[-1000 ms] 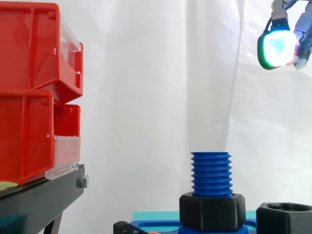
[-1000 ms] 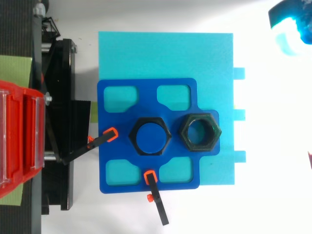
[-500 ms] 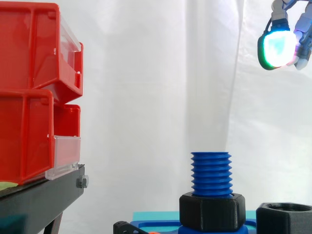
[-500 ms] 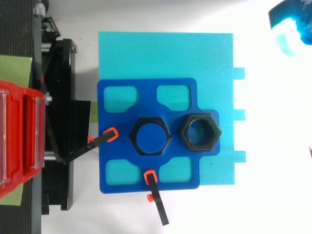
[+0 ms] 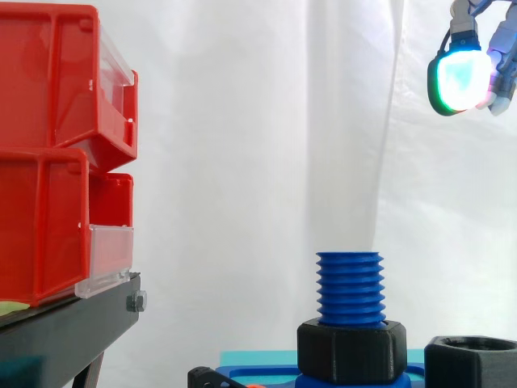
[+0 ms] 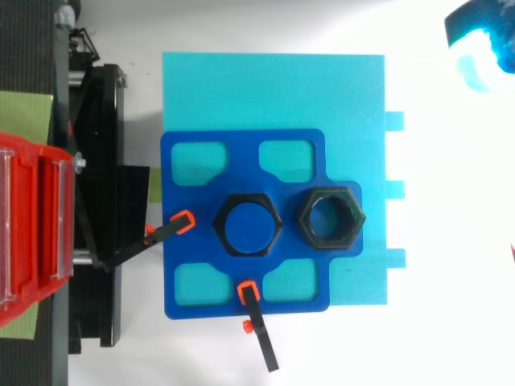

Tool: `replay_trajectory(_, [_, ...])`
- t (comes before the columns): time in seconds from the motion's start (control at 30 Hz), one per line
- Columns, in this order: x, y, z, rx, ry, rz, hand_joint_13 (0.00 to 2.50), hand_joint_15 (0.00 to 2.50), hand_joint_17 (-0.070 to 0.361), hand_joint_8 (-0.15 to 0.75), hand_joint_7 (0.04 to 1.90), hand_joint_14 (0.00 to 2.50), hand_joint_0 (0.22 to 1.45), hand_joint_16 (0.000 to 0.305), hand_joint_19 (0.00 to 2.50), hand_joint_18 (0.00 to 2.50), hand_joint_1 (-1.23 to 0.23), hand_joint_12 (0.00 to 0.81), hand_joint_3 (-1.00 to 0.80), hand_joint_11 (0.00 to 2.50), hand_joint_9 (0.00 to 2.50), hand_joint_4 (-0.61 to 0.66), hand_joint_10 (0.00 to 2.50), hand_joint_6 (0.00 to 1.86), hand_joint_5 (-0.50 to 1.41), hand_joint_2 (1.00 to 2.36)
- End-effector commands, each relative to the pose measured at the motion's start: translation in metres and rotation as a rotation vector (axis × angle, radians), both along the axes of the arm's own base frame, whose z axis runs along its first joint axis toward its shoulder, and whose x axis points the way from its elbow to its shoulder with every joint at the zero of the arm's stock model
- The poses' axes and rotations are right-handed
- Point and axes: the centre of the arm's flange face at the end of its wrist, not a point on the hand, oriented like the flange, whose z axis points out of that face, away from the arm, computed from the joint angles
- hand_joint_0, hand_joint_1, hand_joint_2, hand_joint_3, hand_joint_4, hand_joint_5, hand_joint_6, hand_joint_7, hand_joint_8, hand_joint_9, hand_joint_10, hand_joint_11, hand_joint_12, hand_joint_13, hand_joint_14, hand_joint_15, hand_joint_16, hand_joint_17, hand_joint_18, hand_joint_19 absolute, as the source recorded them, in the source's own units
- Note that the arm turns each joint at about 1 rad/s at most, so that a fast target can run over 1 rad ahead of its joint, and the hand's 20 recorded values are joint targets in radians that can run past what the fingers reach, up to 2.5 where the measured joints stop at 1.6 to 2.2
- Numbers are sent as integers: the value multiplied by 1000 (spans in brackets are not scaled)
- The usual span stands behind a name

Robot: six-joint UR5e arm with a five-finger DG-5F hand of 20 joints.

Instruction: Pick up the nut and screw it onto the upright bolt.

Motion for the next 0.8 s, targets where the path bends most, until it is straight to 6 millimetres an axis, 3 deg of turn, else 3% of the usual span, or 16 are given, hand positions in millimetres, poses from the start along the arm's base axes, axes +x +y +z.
replay_trajectory(0.0, [0, 0, 0, 0, 0, 0, 902, 148, 113, 318, 906, 5, 490, 50, 233, 897, -489, 341, -469, 192, 841, 277, 5, 503, -175, 1002])
replay_trajectory(0.37, [0, 1, 0, 0, 0, 2, 897, 159, 110, 312, 907, 5, 519, 49, 239, 884, -448, 332, -412, 211, 852, 269, 6, 503, -175, 1008])
replay_trajectory(0.43, [0, 0, 0, 0, 0, 0, 893, 161, 108, 309, 907, 6, 531, 48, 253, 871, -413, 331, -396, 207, 849, 265, 6, 503, -175, 1009])
replay_trajectory(0.5, [0, 0, -1, 0, 1, 0, 882, 167, 107, 299, 909, 6, 553, 48, 271, 853, -278, 324, -391, 212, 850, 257, 6, 503, -175, 1010])
replay_trajectory(0.6, [0, 0, 0, 0, 0, 0, 890, 162, 111, 312, 904, 5, 517, 49, 266, 870, -207, 335, -491, 209, 865, 271, 6, 503, -173, 1000])
replay_trajectory(0.7, [0, 0, 0, 0, 0, 0, 938, 146, 113, 326, 901, 5, 484, 50, 231, 924, -459, 340, -500, 198, 885, 284, 5, 503, -173, 1000])
replay_trajectory(0.77, [0, 0, 0, 0, 0, 0, 946, 151, 111, 324, 901, 5, 494, 49, 235, 926, -531, 336, -500, 211, 891, 285, 6, 503, -173, 1000])
